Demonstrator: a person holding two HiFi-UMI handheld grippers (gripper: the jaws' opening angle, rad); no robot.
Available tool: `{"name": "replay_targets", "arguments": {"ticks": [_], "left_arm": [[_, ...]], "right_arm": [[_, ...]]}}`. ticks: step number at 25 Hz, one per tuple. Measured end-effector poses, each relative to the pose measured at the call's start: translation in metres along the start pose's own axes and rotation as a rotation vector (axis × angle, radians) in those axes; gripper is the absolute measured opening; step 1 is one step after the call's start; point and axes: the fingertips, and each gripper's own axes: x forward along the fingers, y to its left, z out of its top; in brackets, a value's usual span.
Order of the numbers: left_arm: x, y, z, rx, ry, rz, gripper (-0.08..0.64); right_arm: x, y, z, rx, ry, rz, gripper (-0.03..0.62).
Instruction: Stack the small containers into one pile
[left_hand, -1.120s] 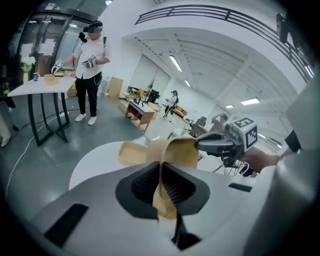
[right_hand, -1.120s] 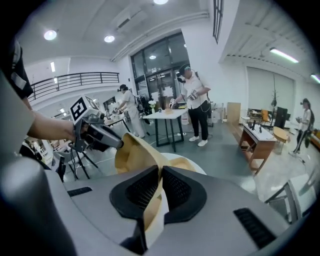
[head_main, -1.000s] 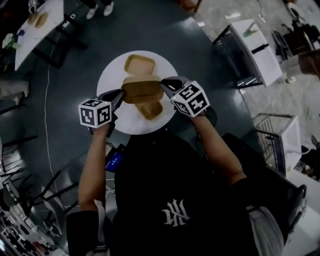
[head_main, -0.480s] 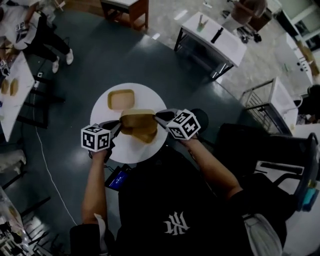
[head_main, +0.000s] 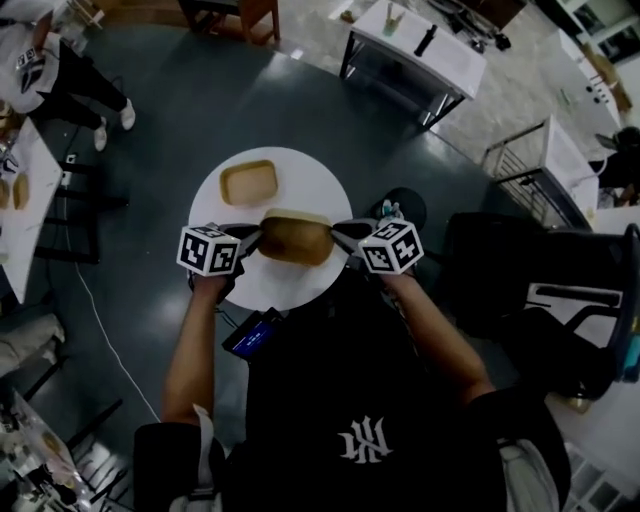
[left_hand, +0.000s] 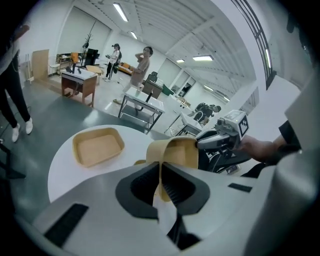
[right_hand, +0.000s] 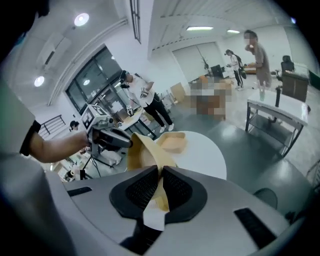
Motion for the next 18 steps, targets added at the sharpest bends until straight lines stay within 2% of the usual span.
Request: {"name": "replay_targets", "arguments": {"ticks": [3, 9, 18], "left_arm": [[0.009, -0.003, -0.013, 0.004, 0.054, -0.019, 0.02], [0.018, 0.031, -0.039, -0.005, 0.173, -0.046, 0.02], [0.048, 0.043, -0.054, -0.013, 0.282, -0.067, 0.018]], "right_arm": [[0.004, -0.001, -0.022, 0.081, 0.01, 0.003, 0.054], [0.041, 0.006, -0.047, 0.227, 0.041, 0.003, 0.054], [0.055, -0.009, -0.065, 0.352, 0.04, 0.006, 0.054]]}}
